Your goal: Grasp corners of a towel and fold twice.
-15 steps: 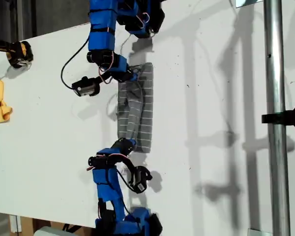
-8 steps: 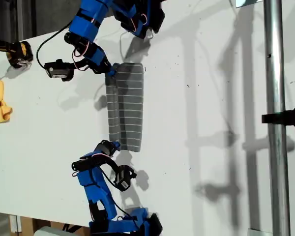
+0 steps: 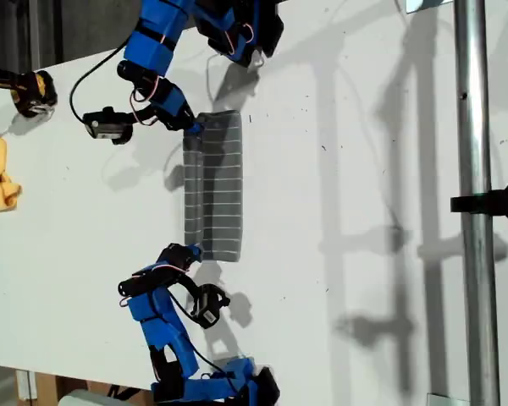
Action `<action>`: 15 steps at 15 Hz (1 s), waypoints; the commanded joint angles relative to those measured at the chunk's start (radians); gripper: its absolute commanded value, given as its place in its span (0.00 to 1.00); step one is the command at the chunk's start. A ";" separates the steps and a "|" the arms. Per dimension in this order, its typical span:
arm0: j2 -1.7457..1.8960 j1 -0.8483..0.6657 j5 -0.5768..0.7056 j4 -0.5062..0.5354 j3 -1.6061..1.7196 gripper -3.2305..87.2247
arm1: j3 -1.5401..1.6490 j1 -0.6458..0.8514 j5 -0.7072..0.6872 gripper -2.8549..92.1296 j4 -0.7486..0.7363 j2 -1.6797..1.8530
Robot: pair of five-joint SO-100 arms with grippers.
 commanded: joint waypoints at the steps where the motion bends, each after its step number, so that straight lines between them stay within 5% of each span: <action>1: 0.057 0.063 -0.034 0.020 -0.005 0.02 | 0.035 -0.100 0.098 0.03 -0.012 0.012; 8: -0.086 0.212 -0.225 0.061 -0.009 0.02 | 0.235 -0.199 0.258 0.03 -0.098 -0.008; 15: -0.239 0.146 -0.287 0.089 -0.026 0.03 | 0.282 -0.129 0.379 0.03 -0.163 -0.293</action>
